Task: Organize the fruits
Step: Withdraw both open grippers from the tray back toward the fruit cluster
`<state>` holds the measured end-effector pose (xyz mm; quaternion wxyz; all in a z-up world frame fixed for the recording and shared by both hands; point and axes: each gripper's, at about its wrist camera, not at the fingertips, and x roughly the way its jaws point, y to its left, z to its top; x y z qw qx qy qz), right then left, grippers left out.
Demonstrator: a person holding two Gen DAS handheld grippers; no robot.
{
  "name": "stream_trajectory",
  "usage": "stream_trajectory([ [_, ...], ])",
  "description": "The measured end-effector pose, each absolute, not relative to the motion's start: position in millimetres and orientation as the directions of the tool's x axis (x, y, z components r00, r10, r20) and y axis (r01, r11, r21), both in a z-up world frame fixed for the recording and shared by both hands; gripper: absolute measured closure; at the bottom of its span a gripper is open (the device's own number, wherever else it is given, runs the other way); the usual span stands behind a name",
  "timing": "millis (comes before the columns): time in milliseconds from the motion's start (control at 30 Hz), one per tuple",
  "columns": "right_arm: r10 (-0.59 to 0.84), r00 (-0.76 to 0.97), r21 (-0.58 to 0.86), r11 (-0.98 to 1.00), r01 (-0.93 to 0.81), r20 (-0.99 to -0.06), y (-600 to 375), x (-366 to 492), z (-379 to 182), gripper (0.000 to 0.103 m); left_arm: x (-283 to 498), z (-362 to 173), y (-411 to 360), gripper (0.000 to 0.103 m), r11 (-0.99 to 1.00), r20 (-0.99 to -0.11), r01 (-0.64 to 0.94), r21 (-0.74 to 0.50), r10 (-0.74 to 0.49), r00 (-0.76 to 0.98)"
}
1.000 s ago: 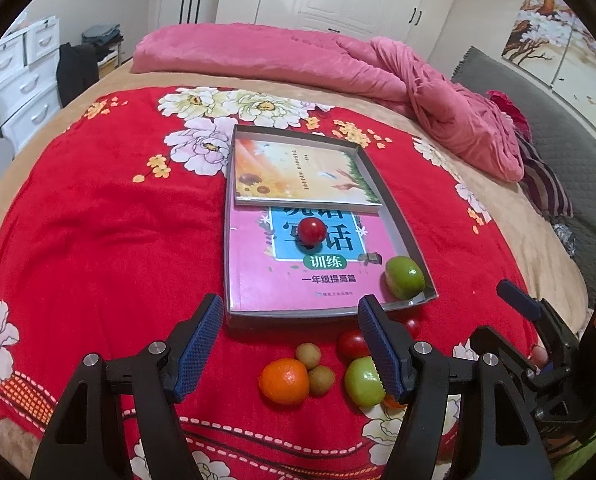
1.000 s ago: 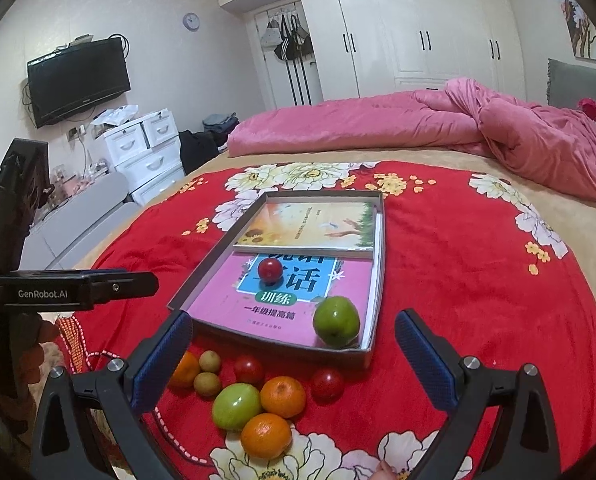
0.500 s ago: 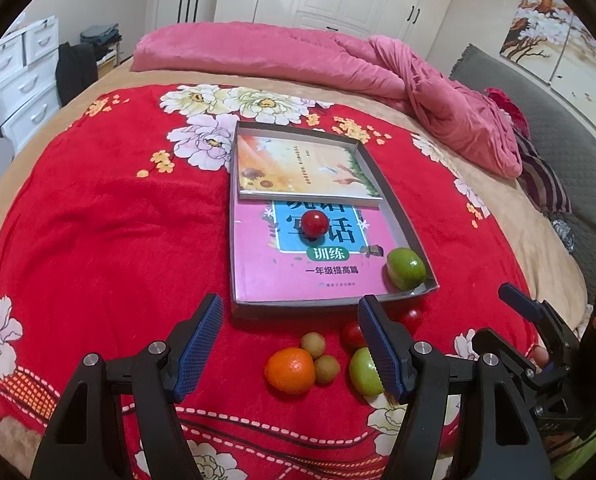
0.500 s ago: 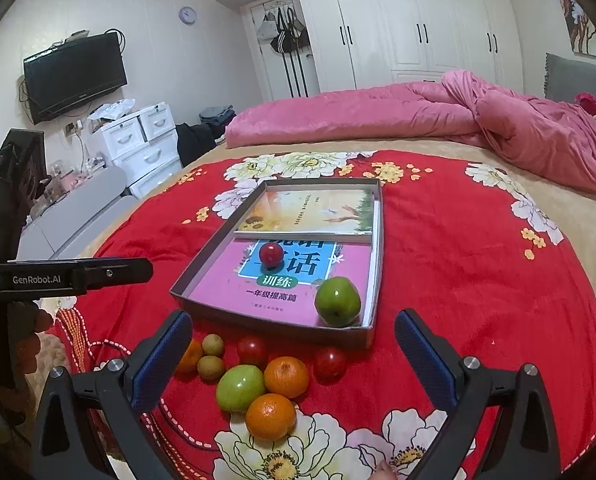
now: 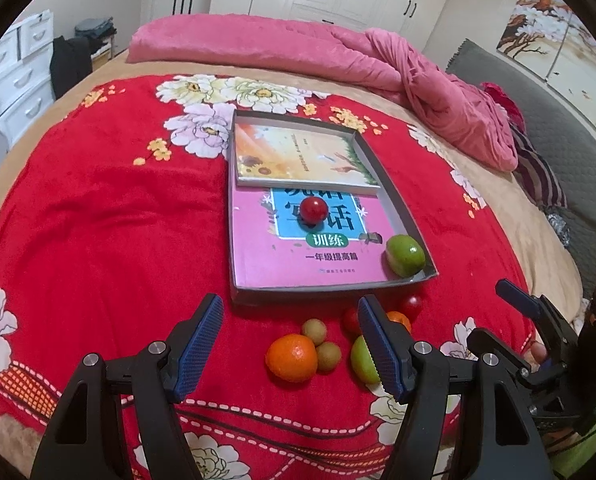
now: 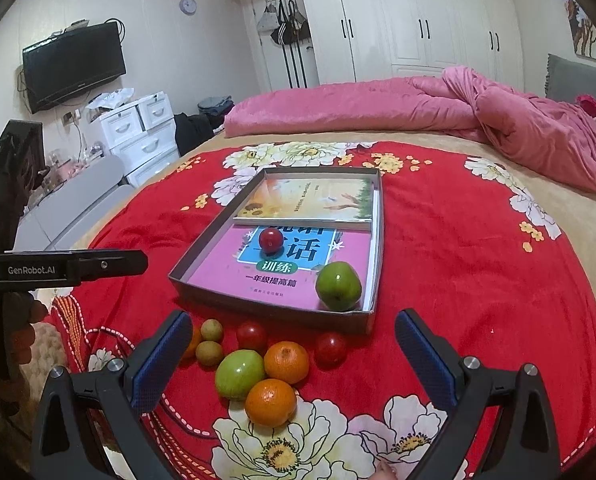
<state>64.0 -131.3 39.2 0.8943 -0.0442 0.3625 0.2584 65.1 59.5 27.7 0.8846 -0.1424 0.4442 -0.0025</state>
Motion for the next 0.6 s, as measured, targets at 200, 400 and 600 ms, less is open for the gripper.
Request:
stream_trajectory([
  [200,0.425,0.59,0.104,0.861,-0.498,-0.686,-128,62,35,0.001,65,20,58,0.031,0.958,-0.801,-0.111,-0.264,-0.154,0.579],
  [400,0.405,0.548,0.093,0.856,-0.508,-0.732,-123,62,24,0.001,64,8,58,0.031,0.955,-0.823,-0.112,-0.275,-0.174,0.541],
  [600,0.342,0.513,0.037,0.856,-0.516,-0.787,-114,58,7,0.001,65,-2,54,0.031,0.958,-0.843,-0.105,-0.267,-0.179,0.508],
])
